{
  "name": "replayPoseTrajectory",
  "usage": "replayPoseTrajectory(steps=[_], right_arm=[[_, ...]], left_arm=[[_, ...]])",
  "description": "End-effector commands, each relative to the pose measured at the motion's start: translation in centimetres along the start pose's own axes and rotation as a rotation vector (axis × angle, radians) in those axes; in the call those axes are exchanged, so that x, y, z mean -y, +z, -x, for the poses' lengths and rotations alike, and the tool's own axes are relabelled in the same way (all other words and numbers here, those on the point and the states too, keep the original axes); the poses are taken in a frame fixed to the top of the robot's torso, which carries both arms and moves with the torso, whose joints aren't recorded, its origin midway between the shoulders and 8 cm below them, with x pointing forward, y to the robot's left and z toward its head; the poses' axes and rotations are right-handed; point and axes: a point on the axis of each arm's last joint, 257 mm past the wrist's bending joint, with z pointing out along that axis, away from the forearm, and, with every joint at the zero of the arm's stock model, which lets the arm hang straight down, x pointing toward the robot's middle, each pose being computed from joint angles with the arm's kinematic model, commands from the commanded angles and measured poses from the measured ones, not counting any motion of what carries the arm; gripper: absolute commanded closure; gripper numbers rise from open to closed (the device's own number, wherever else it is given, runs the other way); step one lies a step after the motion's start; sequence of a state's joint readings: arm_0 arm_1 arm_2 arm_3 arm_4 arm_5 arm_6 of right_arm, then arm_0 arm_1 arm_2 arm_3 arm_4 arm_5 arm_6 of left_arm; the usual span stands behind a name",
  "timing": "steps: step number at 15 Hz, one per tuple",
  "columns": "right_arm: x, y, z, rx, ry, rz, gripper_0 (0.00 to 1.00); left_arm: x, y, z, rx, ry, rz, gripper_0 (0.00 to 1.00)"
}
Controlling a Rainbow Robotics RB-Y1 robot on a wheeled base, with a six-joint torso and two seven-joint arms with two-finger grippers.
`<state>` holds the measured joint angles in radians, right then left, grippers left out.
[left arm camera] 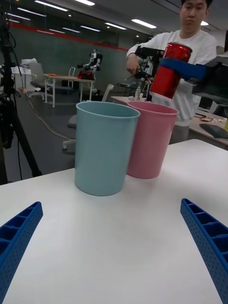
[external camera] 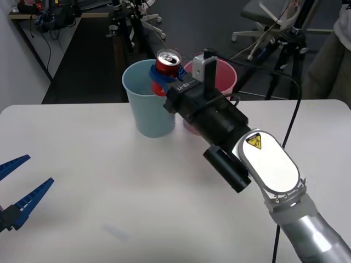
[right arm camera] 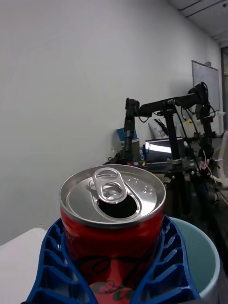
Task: Grasp the object on the table and drop it into the matching bin: aluminum can to the light blue bin, PET bottle to the pink bin.
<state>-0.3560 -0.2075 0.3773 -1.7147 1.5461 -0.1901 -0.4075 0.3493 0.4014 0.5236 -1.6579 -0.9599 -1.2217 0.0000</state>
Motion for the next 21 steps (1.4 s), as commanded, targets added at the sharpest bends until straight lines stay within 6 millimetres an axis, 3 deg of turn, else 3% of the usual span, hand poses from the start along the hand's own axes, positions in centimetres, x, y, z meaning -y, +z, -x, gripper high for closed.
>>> replayPoseTrajectory(steps=[1,7,12,19,20,21], right_arm=[[1.7,4.1,0.5,0.013,-0.006,-0.051,1.00],[4.1,9.1,0.2,-0.006,-0.028,-0.129,1.00],[5.7,11.9,-1.6,-0.064,-0.079,-0.184,1.00],[6.0,12.3,-2.9,-0.098,-0.099,-0.190,1.00],[6.0,12.3,-2.9,-0.098,-0.097,-0.190,0.45],[6.0,12.3,-2.9,-0.098,-0.094,-0.190,0.00]], left_arm=[[0.0,0.0,0.0,0.000,0.000,0.000,0.00],[0.0,0.0,0.0,0.000,0.000,0.000,0.00],[0.0,0.0,0.0,0.000,0.000,0.000,0.00],[0.0,0.0,0.0,0.000,0.000,0.000,0.00],[0.0,0.0,0.0,0.000,0.000,0.000,0.00],[0.0,0.0,0.0,0.000,0.000,0.000,0.00]])
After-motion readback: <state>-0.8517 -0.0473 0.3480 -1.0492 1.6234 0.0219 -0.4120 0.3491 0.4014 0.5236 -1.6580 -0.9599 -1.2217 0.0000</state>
